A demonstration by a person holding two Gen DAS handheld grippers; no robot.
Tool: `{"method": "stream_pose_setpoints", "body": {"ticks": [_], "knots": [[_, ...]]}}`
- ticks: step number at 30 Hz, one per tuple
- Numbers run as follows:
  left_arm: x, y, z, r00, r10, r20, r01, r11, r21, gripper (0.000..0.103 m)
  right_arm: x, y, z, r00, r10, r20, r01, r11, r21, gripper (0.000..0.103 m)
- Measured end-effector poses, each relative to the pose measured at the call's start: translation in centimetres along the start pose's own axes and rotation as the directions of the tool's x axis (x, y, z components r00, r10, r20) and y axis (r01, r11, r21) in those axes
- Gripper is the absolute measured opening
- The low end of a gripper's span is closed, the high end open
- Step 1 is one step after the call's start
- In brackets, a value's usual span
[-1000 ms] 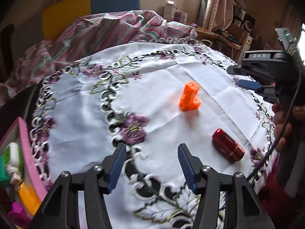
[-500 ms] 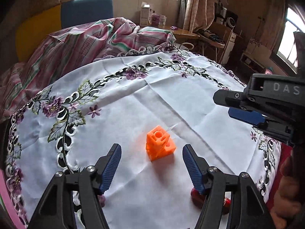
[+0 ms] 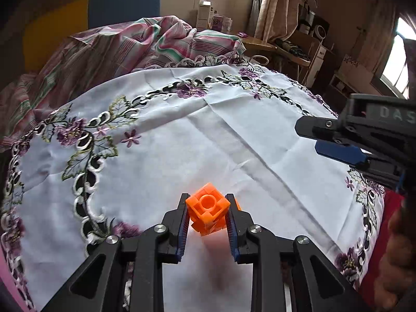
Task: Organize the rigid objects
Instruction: 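Carry the orange block toward the tray with the left tool while the right tool grasps the red cylinder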
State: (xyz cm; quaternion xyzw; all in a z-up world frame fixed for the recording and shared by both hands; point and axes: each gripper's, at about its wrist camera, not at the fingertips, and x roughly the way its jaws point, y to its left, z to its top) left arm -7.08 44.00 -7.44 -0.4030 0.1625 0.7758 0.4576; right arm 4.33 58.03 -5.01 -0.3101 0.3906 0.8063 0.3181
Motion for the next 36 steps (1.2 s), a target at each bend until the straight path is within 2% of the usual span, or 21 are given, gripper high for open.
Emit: {"method": "stream_pose_setpoints", "body": {"ticks": [7,14,22,30,36], "knots": [[-5.6,1.4,-3.5,0.995,0.086,0.042,-0.086,0.996,-0.007,0.026,1.3,1.0,-0.8,0.998,-0.012,-0.069,0.008,0.998,-0.060,0.039],[-11.1,3.0,-6.8,0.987,0.143,0.078,-0.137,0.987,-0.087,0.026,2.4,1.7,-1.7,0.991,-0.028,-0.127,0.014,0.993,-0.116,0.039],[-15.4,4.8,-10.2,0.971,0.223,0.090,-0.208,0.966,-0.153,0.026,2.9,2.1,-2.3,0.988,-0.059,-0.142,0.036,0.986,-0.161,0.039],[-19.3,6.9,-12.6,0.958,0.269,0.101,-0.241,0.943,-0.230,0.026,3.3,2.4,-2.9,0.984,-0.097,-0.149,0.067,0.978,-0.197,0.039],[-21.9,8.9,-14.4,0.937,0.333,0.107,-0.293,0.913,-0.284,0.026,3.4,3.0,-3.6,0.983,-0.112,-0.149,0.073,0.968,-0.242,0.039]]}}
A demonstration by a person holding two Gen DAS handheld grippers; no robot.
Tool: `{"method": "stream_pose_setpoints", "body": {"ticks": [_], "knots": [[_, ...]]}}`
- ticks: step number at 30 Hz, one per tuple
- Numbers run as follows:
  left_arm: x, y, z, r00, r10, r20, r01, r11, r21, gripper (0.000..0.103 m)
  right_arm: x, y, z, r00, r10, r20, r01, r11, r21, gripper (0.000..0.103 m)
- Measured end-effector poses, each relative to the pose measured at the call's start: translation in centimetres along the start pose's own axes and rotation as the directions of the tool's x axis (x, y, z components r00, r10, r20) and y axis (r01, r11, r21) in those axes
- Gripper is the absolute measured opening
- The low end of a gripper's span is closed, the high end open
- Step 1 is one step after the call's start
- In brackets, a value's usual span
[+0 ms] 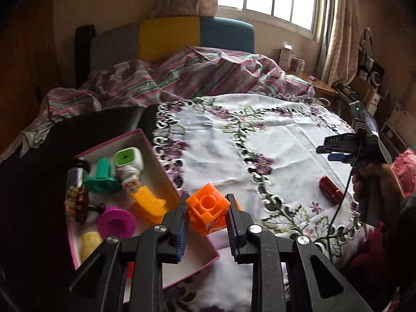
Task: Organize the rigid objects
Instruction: 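Carry the orange block toward the tray with the left tool while the right tool grasps the red cylinder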
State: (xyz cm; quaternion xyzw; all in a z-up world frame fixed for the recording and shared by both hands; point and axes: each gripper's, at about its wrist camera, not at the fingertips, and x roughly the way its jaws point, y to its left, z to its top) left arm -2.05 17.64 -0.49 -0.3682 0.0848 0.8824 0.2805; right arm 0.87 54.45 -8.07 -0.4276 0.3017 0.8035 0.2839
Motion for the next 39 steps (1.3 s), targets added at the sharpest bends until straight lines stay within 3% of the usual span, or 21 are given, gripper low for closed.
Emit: {"method": "stream_pose_setpoints", "body": {"ticks": [12,16,21,30,36,38,39], "knots": [[-0.7,5.2,-2.6,0.997,0.077,-0.024,-0.079,0.992,-0.097,0.026,1.2,2.7,-1.5,0.998,0.010,-0.065,-0.018,0.991,-0.133,0.039],[-1.0,7.4,-3.5,0.995,0.096,-0.029,-0.099,0.985,-0.140,0.026,1.5,3.3,-2.0,0.990,0.059,-0.129,-0.077,0.987,-0.142,0.039],[-1.2,9.6,-4.6,0.994,0.101,-0.036,-0.106,0.976,-0.191,0.026,0.3,2.7,-2.2,0.988,0.057,-0.146,-0.079,0.986,-0.147,0.039],[-1.0,10.5,-5.8,0.994,0.089,-0.058,-0.099,0.972,-0.211,0.026,-0.5,1.9,-4.0,0.974,-0.066,-0.214,0.007,0.964,-0.266,0.042],[-1.1,10.5,-6.0,0.995,0.080,-0.056,-0.090,0.973,-0.214,0.026,0.1,2.3,-5.9,0.948,-0.157,-0.276,0.054,0.937,-0.346,0.042],[-1.2,10.5,-6.0,0.995,0.083,-0.056,-0.094,0.972,-0.214,0.026,0.0,3.3,-6.5,0.947,-0.209,-0.242,0.096,0.908,-0.407,0.025],[-1.2,10.6,-6.0,0.995,0.089,-0.054,-0.098,0.972,-0.212,0.026,-0.3,4.2,-6.7,0.952,-0.228,-0.203,0.119,0.888,-0.443,0.025]]}}
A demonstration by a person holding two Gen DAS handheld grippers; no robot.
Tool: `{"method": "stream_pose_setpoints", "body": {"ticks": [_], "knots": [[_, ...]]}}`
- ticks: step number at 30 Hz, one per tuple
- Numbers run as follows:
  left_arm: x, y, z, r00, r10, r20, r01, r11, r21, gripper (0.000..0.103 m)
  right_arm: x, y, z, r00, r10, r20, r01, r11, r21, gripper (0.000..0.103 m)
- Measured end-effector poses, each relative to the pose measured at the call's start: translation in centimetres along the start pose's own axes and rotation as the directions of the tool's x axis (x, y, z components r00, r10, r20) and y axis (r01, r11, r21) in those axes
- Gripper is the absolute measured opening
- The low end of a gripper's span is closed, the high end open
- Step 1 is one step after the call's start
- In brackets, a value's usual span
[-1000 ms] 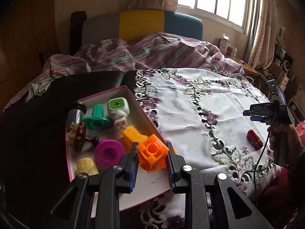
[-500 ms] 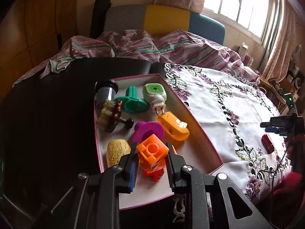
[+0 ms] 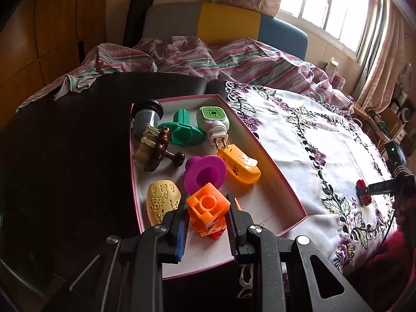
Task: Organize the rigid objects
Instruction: 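Carry the orange block toward the tray with the left tool while the right tool grasps the red cylinder, then lower the orange block into the tray and open the left tool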
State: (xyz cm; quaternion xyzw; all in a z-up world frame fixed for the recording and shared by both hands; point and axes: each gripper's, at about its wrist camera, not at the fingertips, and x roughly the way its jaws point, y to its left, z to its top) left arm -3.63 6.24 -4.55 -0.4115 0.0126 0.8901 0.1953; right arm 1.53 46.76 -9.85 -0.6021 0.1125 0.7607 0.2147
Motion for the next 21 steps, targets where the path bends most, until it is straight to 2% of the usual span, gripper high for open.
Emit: {"method": "stream_pose_setpoints", "body": {"ticks": [1,4,8,11,15,21], "knots": [[-0.1,0.0,0.0,1.000,0.005,0.004,-0.005,1.000,0.003,0.026,-0.5,0.9,0.1,0.999,-0.017,0.030,0.018,0.999,-0.032,0.025],[-0.3,0.2,0.1,1.000,0.019,0.014,-0.019,1.000,0.000,0.026,-1.0,3.6,0.4,0.997,0.024,0.071,-0.018,0.996,-0.088,0.025],[-0.8,0.7,0.2,0.999,0.044,0.024,-0.044,0.999,-0.005,0.026,-1.2,7.0,0.6,0.977,0.180,0.111,-0.163,0.975,-0.151,0.025],[-1.1,1.1,0.2,0.997,0.065,0.033,-0.065,0.998,-0.008,0.026,-0.7,9.2,0.5,0.963,0.232,0.137,-0.205,0.961,-0.188,0.025],[-1.6,1.5,0.1,0.995,0.093,0.045,-0.093,0.996,-0.007,0.026,0.0,10.9,0.3,0.961,0.238,0.142,-0.202,0.952,-0.228,0.026],[-1.8,1.9,0.1,0.992,0.114,0.048,-0.113,0.993,-0.015,0.026,0.3,10.7,0.4,0.960,0.234,0.151,-0.195,0.952,-0.236,0.026]]}}
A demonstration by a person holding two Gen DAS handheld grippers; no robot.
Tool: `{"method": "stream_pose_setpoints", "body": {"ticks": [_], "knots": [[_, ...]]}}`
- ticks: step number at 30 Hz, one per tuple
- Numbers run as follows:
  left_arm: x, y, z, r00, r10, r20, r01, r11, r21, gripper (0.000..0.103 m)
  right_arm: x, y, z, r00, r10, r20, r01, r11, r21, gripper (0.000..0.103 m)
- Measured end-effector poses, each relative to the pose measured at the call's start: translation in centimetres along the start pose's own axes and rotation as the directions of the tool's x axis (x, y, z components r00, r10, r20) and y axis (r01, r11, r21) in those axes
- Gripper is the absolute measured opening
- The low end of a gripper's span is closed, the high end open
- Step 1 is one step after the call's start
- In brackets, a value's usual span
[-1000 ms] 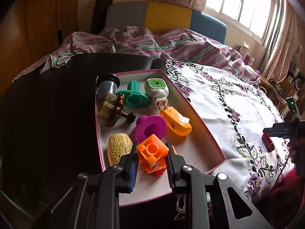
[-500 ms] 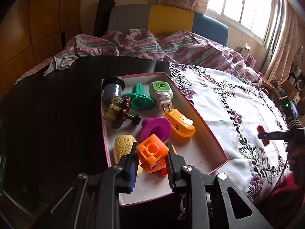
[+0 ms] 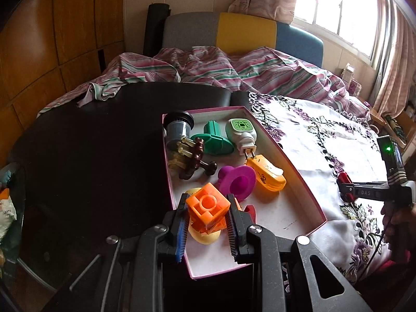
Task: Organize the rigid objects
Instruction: 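Lower the orange block into the tray and open the left tool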
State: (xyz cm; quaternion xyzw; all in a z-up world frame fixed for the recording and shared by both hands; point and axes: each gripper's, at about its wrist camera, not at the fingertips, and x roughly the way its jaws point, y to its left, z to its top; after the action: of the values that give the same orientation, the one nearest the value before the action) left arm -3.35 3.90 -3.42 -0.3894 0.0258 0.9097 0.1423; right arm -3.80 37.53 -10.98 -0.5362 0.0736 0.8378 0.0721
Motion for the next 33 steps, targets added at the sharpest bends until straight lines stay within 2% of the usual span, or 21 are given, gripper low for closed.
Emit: {"method": "stream_pose_setpoints", "body": {"ticks": [15,25,33], "knots": [[0.3,-0.6,-0.3,1.000,-0.015,-0.026,0.015,1.000,0.005,0.026,0.1,0.3,0.0,1.000,-0.020,0.005,0.020,0.999,-0.027,0.026],[0.4,-2.1,-0.5,0.995,-0.083,-0.049,0.085,0.996,0.022,0.026,0.2,0.5,0.1,1.000,-0.028,0.003,0.028,0.999,-0.038,0.026],[2.0,-3.1,0.3,0.980,-0.175,-0.092,0.174,0.985,-0.013,0.026,0.2,0.7,0.1,0.999,-0.041,0.004,0.042,0.998,-0.056,0.026]]}}
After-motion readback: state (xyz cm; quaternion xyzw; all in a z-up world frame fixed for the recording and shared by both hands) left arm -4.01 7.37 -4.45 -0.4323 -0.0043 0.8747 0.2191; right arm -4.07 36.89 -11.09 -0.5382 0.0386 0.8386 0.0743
